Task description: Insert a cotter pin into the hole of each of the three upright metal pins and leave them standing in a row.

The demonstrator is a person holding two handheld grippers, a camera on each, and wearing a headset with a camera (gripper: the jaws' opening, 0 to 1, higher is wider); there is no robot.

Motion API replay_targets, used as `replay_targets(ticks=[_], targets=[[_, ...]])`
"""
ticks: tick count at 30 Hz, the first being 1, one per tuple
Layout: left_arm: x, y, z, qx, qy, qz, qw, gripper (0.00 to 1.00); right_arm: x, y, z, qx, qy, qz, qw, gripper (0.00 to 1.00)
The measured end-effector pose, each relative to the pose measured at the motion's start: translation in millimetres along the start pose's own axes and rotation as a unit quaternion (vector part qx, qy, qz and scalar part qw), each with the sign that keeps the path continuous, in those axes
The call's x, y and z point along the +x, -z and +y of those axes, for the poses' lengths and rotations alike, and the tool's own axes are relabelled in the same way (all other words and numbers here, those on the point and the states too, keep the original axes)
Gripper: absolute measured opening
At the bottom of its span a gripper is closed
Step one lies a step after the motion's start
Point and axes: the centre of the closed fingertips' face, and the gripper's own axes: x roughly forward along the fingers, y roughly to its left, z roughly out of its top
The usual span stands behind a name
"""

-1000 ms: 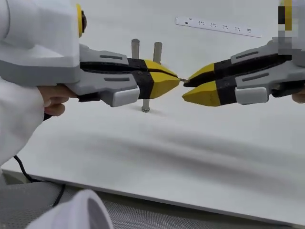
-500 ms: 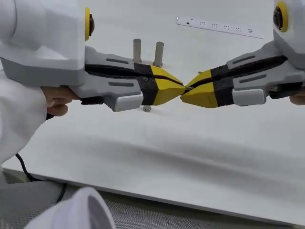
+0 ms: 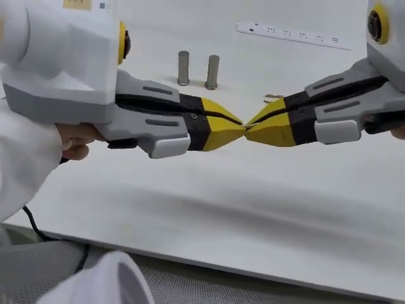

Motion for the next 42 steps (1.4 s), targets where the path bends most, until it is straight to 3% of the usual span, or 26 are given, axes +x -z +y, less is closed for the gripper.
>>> replay_targets(ticks=[6,10,12,14,21,27,30,42], targets=[[-0.1,3.6,4.2,0.013,-0.008,0.006,0.9999,0.0,0.7,1.0,-0.3,-0.005,0.0,0.003,1.0,0.0],[-1.8,2.3,14.4,0.016,-0.025,0.002,0.9996,0.05,0.9,-0.5,-4.1,-0.005,0.007,-0.001,1.0,0.0],[-3.2,3.4,21.0,0.013,-0.034,0.006,0.9993,0.11,0.3,0.8,-8.2,-0.006,0.013,0.0,0.9999,0.0],[-5.9,9.2,27.6,0.006,-0.046,0.023,0.9987,0.1,-1.4,3.3,-16.3,-0.003,0.023,0.0,0.9997,0.0],[-12.4,18.1,48.8,0.008,-0.077,0.035,0.9963,0.16,-1.3,18.9,-45.3,0.017,0.061,0.009,0.9979,0.0],[-15.4,29.9,66.3,0.006,-0.1,0.055,0.9934,0.18,6.8,31.9,-57.6,0.03,0.073,0.023,0.9967,0.0],[-13.7,38.2,72.9,0.005,-0.1,0.065,0.9928,0.18,10.6,32.2,-59.2,0.03,0.074,0.023,0.9965,0.0],[-4.6,51.1,92.4,-0.007,-0.106,0.081,0.9911,0.19,27.1,43.6,-83.5,0.019,0.101,0.052,0.9933,0.0]])
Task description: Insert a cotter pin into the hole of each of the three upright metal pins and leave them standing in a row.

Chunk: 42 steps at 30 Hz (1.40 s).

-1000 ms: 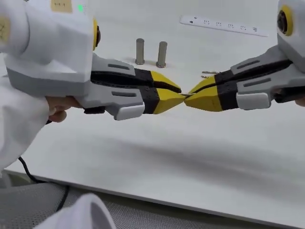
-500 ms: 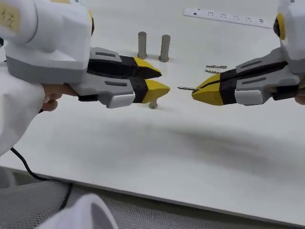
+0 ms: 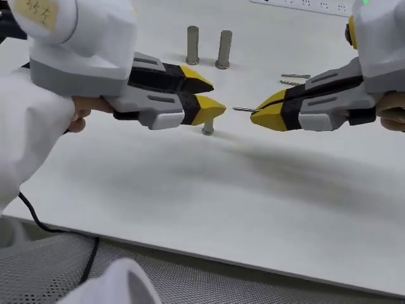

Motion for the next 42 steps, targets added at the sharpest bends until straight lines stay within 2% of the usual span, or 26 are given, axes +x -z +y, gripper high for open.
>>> replay_targets(ticks=[3,8,9,11,24,26,31,35,38,42], targets=[[3.8,3.3,4.7,0.0,0.004,0.005,1.0,0.19,2.8,-1.0,-1.0,0.0,0.001,0.002,1.0,0.0],[6.6,8.8,14.3,-0.004,-0.009,0.018,0.9998,0.19,10.6,0.6,-3.3,0.0,0.003,0.005,1.0,0.0],[6.5,8.7,10.1,-0.003,-0.007,0.021,0.9997,0.19,11.6,0.6,-3.5,0.0,0.004,0.005,1.0,0.0],[7.1,10.1,8.9,-0.002,-0.005,0.025,0.9997,0.18,13.9,0.7,-3.9,-0.002,0.003,0.005,1.0,0.0],[16.0,23.2,9.4,0.003,0.011,0.05,0.9987,0.14,22.5,-0.7,-7.0,-0.012,0.004,0.012,0.9998,0.0],[18.1,27.0,14.0,0.003,0.01,0.052,0.9986,0.12,22.9,-0.5,-7.0,-0.013,0.003,0.014,0.9998,0.0],[17.8,27.1,13.5,-0.003,0.013,0.051,0.9986,0.06,24.6,-0.8,-7.7,-0.012,-0.001,0.014,0.9998,0.0],[16.5,26.4,14.3,-0.005,0.015,0.052,0.9985,0.06,26.0,-1.9,-9.7,-0.016,0.005,0.015,0.9997,0.0],[14.9,26.8,13.8,-0.004,0.015,0.053,0.9985,0.06,27.0,-3.7,-6.0,-0.017,-0.005,0.013,0.9998,0.0],[14.9,28.6,13.6,-0.009,0.017,0.052,0.9985,0.06,28.9,-2.6,-6.6,-0.025,-0.002,0.016,0.9996,0.0]])
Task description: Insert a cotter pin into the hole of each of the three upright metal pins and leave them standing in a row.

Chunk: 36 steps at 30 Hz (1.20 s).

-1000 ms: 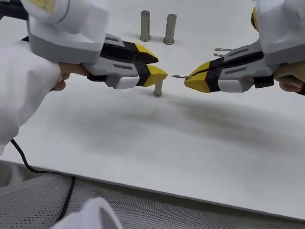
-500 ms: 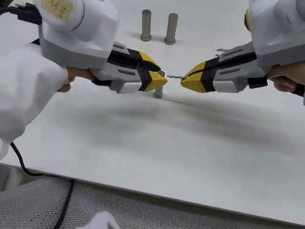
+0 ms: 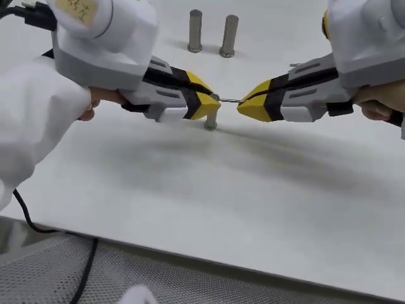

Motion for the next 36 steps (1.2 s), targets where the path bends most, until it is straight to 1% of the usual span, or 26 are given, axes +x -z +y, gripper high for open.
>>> replay_targets(ticks=[4,11,17,20,24,25,27,28,29,31,34,36], targets=[[0.0,-0.1,0.5,-0.01,-0.002,-0.003,0.9999,0.06,6.0,-0.3,-0.6,0.0,0.0,-0.003,1.0,0.0],[0.7,0.7,1.4,-0.006,-0.002,-0.001,1.0,0.06,11.2,-0.7,-1.8,0.018,0.005,-0.013,0.9997,0.0],[1.4,0.7,2.7,-0.015,-0.005,-0.001,0.9999,0.06,12.0,-2.2,-5.0,0.019,0.013,-0.019,0.9996,0.0],[1.1,0.8,2.1,-0.018,-0.004,-0.002,0.9998,0.06,13.8,-3.0,-5.2,0.022,0.012,-0.023,0.9994,0.0],[2.9,0.6,0.4,-0.018,-0.001,0.0,0.9998,0.06,16.6,-5.1,-3.9,0.015,0.011,-0.021,0.9996,0.0],[2.6,0.7,1.1,-0.021,-0.002,0.0,0.9998,0.06,17.0,-4.3,-4.7,0.012,0.014,-0.019,0.9997,0.0],[1.8,1.0,2.5,-0.034,-0.005,-0.001,0.9994,0.06,16.6,-5.1,-7.5,0.023,0.021,-0.024,0.9992,0.0],[1.8,1.1,2.3,-0.034,-0.006,-0.001,0.9994,0.06,16.8,-5.2,-6.0,0.021,0.017,-0.025,0.9993,0.0],[1.8,1.2,1.8,-0.036,-0.006,-0.001,0.9993,0.06,16.4,-5.2,-6.0,0.019,0.019,-0.025,0.9993,0.0],[1.9,1.5,0.8,-0.035,-0.006,0.0,0.9994,0.06,15.9,-4.2,-4.9,0.004,0.019,-0.022,0.9996,0.0],[1.7,1.7,-0.5,-0.032,-0.009,0.0,0.9994,0.06,17.2,-4.1,-6.2,-0.005,0.024,-0.023,0.9994,0.0],[1.5,2.1,-0.3,-0.034,-0.01,0.001,0.9994,0.06,16.9,-5.0,-9.8,-0.003,0.033,-0.029,0.9991,0.0]])
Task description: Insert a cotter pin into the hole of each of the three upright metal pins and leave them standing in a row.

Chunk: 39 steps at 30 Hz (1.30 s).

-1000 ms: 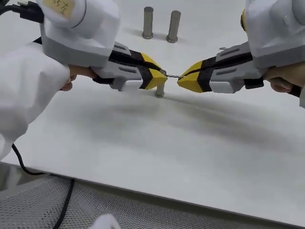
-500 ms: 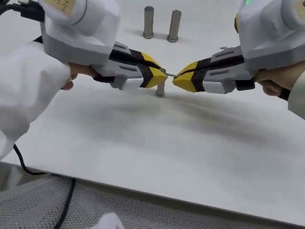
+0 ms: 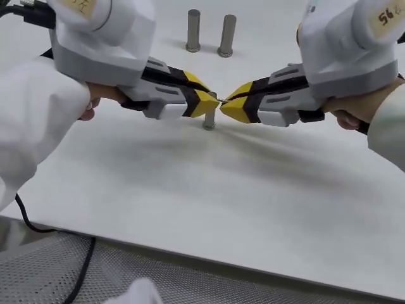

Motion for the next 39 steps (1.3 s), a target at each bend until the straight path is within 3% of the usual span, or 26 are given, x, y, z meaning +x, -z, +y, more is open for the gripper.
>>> replay_targets(ticks=[3,6,7,9,10,11,16,27,39], targets=[[6.4,5.3,9.5,-0.01,0.0,0.004,0.9999,0.06,-3.6,0.3,2.2,0.0,-0.002,-0.001,1.0,0.09],[3.5,-6.3,2.2,0.021,0.006,-0.007,0.9997,0.06,-6.0,1.8,2.0,-0.005,-0.005,0.004,1.0,0.07],[1.7,-2.7,-0.4,0.002,0.002,0.002,1.0,0.06,-7.9,2.5,1.5,-0.006,-0.005,0.005,1.0,0.06],[1.0,-3.2,-0.7,0.001,0.001,0.002,1.0,0.06,-10.6,2.9,0.5,-0.001,-0.006,0.005,1.0,0.03],[1.4,-2.0,1.1,-0.002,0.003,0.002,1.0,0.06,-11.2,3.4,0.5,0.002,-0.008,0.005,1.0,0.01],[2.7,2.4,11.1,-0.005,0.006,0.001,1.0,0.06,-12.1,3.7,-0.1,0.005,-0.006,0.005,1.0,0.0],[3.8,3.8,15.5,-0.003,0.0,0.004,1.0,0.06,-11.9,4.5,1.8,0.004,-0.007,0.008,0.9999,0.0],[4.3,2.5,5.8,-0.003,-0.003,0.011,0.9999,0.06,-6.8,4.1,5.7,0.01,-0.016,0.011,0.9998,0.0],[3.5,3.0,-0.5,0.019,0.001,0.015,0.9997,0.06,-3.8,3.6,5.7,0.002,-0.021,0.02,0.9996,0.0]])
